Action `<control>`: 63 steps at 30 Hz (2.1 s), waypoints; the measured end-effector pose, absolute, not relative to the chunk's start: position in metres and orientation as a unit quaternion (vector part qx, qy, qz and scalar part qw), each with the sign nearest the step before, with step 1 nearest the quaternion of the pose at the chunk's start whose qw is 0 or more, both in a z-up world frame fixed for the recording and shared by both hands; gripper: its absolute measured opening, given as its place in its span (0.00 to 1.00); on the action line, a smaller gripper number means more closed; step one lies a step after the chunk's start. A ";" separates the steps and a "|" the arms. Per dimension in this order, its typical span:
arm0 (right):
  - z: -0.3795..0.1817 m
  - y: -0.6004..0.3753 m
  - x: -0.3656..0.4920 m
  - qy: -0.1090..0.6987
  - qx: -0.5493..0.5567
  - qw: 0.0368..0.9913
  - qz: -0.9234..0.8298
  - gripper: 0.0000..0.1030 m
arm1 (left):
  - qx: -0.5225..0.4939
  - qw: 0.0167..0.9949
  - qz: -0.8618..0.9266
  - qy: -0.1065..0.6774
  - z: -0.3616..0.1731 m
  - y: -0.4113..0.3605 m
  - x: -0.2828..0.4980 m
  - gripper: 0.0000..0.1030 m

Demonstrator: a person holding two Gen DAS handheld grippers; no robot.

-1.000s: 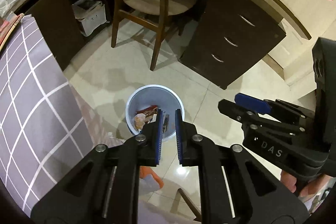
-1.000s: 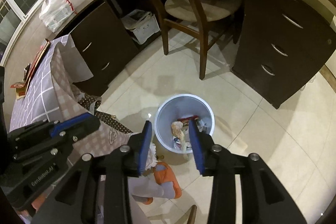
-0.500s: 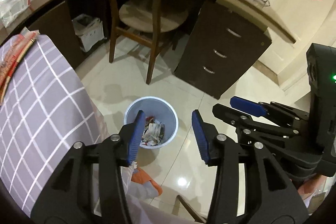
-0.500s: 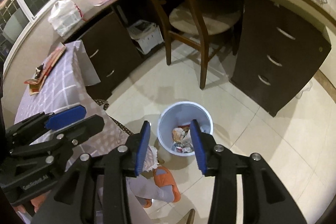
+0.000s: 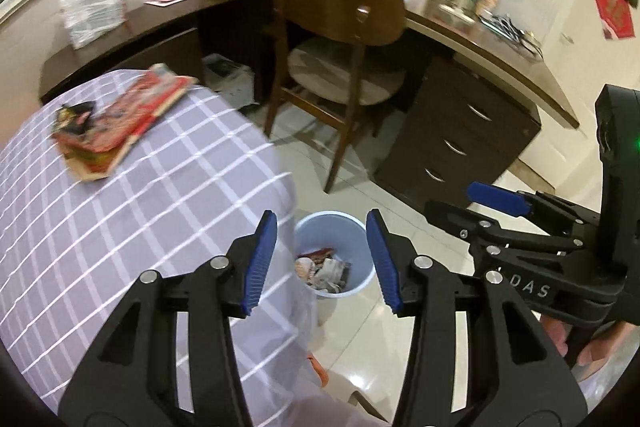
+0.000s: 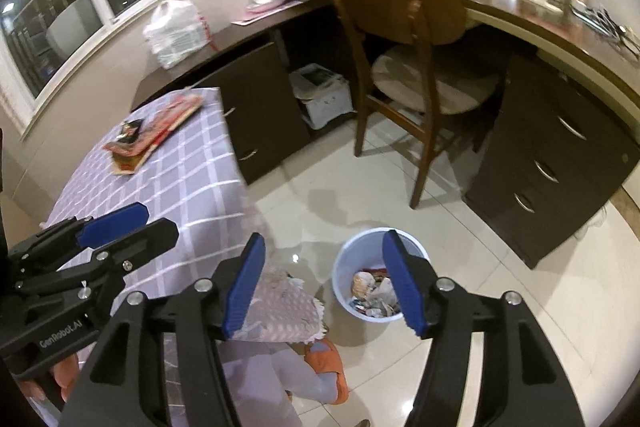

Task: Collect trash
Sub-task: 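Move both tools back to the table toward the carton and black packet, then grasp the red printed carton with the right gripper while the left grasps the black snack packet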

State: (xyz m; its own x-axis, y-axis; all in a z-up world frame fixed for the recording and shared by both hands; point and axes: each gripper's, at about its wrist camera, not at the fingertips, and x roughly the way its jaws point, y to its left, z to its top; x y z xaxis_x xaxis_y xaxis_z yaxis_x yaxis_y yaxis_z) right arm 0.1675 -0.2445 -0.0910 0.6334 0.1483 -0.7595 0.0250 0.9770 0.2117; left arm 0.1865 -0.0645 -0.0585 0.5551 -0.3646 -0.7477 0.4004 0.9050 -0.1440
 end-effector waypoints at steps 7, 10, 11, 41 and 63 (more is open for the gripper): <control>-0.073 -0.194 0.177 0.423 0.064 0.901 0.072 0.59 | -0.006 0.900 -0.168 0.403 -0.048 -0.006 0.181 0.45; -0.065 -0.172 0.182 0.419 0.045 0.903 0.085 0.59 | -0.021 0.906 -0.146 0.397 -0.045 0.020 0.179 0.46; -0.063 -0.166 0.185 0.420 0.040 0.902 0.090 0.59 | -0.026 0.908 -0.141 0.395 -0.044 0.026 0.179 0.47; -0.085 0.051 0.317 0.456 -0.132 0.864 0.170 0.85 | -0.131 0.900 0.032 0.414 -0.073 0.234 0.213 0.64; -0.098 0.065 0.368 0.451 -0.140 0.859 0.196 0.06 | -0.152 0.877 0.015 0.456 -0.091 0.224 0.267 0.73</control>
State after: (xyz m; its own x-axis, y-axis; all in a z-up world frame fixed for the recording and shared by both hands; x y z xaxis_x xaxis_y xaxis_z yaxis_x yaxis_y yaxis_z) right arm 0.3680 0.0648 -0.0985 0.5158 0.2106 -0.8304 -0.4625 0.8844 -0.0630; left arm 0.2669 0.2236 -0.0911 0.5833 -0.1131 -0.8044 -0.1639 0.9535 -0.2529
